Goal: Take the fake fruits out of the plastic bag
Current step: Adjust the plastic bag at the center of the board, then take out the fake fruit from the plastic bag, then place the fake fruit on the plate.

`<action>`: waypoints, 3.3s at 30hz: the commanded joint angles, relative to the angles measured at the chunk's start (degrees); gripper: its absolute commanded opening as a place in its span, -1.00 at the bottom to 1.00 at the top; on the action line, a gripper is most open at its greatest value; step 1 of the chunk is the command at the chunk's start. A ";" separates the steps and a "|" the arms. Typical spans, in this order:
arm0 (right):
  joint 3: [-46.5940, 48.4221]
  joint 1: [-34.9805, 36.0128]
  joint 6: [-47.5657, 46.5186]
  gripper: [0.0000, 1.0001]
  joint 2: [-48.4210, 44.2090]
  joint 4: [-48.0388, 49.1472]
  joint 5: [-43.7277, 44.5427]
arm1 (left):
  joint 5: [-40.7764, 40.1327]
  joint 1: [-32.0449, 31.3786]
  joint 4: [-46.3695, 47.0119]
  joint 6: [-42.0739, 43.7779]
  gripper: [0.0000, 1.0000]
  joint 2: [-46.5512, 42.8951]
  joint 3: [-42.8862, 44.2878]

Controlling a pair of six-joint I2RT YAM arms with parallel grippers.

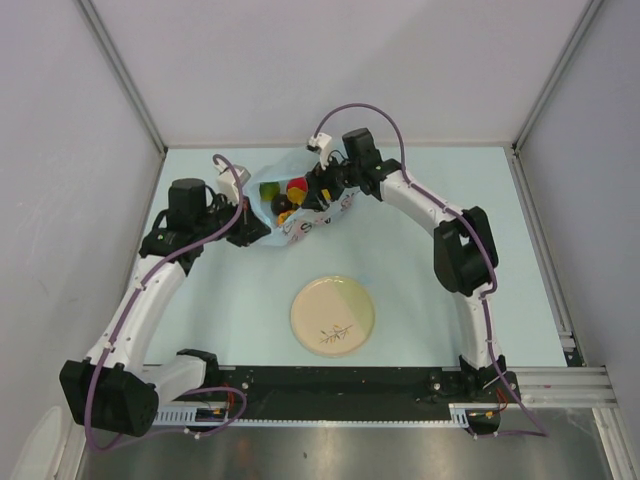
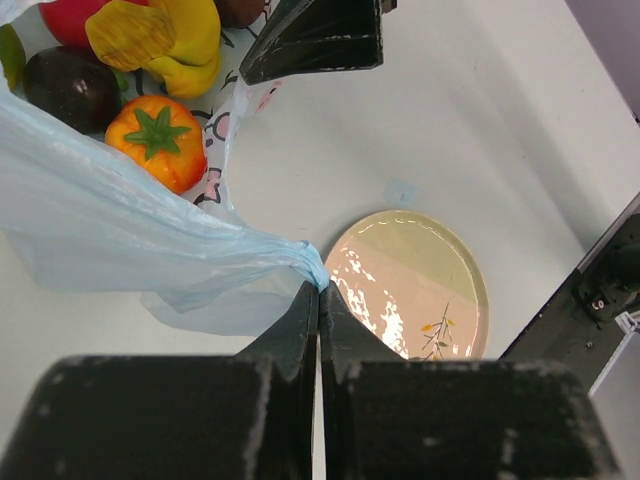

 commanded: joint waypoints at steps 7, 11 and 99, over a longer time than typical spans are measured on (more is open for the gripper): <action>2.40 -0.61 7.99 0.70 -0.76 2.59 -7.37 | 2.45 0.58 1.42 1.22 -1.00 -1.15 -0.78; 3.89 -0.70 11.17 0.67 -1.29 5.15 -5.45 | 2.63 0.58 1.33 1.40 -0.99 -1.15 -0.95; -30.47 35.95 -48.33 -0.93 -29.78 -51.36 29.89 | 9.75 -1.89 -1.92 6.67 -0.99 -12.40 -1.13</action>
